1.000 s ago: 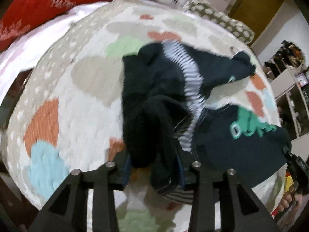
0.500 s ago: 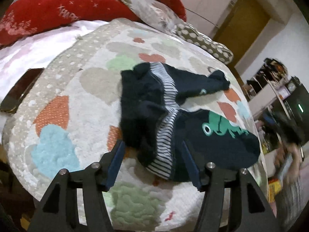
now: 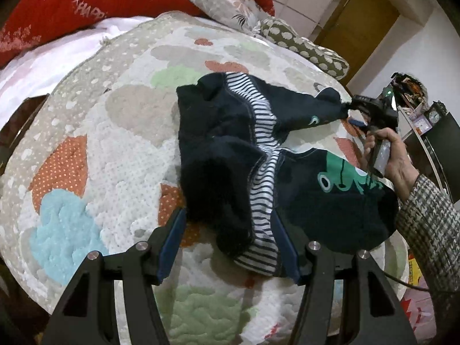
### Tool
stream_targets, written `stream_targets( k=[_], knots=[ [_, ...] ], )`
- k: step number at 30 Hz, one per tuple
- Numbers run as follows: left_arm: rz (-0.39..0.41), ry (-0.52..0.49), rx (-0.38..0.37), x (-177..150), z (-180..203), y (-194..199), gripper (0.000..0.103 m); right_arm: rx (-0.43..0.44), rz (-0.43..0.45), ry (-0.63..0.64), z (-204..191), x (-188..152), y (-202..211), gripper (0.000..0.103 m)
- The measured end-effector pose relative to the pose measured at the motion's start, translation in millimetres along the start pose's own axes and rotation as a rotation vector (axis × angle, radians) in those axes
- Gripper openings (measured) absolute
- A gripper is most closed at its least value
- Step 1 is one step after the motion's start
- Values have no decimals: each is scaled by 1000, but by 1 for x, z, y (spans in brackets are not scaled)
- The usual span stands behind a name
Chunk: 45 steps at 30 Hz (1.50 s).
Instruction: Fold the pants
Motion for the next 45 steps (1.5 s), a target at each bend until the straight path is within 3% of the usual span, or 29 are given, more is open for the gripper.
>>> stream_targets(
  k=[1, 2, 3, 10, 16, 19, 21, 22, 25, 28, 35, 37, 39, 45],
  knots=[
    [-4, 7, -2, 0, -1, -1, 60, 30, -2, -2, -3, 1, -1, 53],
    [-8, 16, -4, 0, -2, -3, 60, 106, -29, -19, -13, -1, -2, 21],
    [-12, 22, -5, -1, -3, -3, 60, 143, -51, -34, -18, -3, 0, 9],
    [-11, 28, -41, -7, 4, 11, 60, 188, -7, -12, -42, -2, 79, 9],
    [7, 26, -43, -15, 6, 31, 60, 175, 30, -20, -23, -14, 144, 9],
    [7, 20, -33, -20, 7, 39, 60, 72, 13, -26, 8, -30, 142, 14],
    [11, 13, -26, -23, 6, 46, 63, -88, -20, -44, 46, -50, 136, 24],
    [20, 12, -21, -25, 5, 50, 67, -122, -28, -63, 60, -58, 136, 24],
    [29, 26, -11, -29, 1, 56, 71, -86, -10, -106, 76, -77, 146, 25],
    [17, 31, -7, -33, 2, 55, 71, -60, 13, -54, 64, -87, 163, 25],
    [33, -60, 42, -42, 27, 60, 73, 135, -31, 52, -10, -122, 166, 28],
    [52, -81, 66, -44, 30, 64, 77, 182, -30, 111, -33, -147, 169, 34],
    [64, -99, 90, -44, 32, 67, 77, 179, -20, 161, -39, -175, 175, 47],
    [74, -139, 140, -49, 46, 67, 77, 142, 10, 163, -16, -228, 201, 50]
  ],
)
Point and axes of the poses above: each gripper's, at about its wrist camera, not at the fingertips, and y roughly against the way its jaws point, z to its right, x to its top, the point moved 8 cm from there along -y, roughly the way its jaws point, and after that the axes turned 8 degrees about x, right-handed, at the moved point
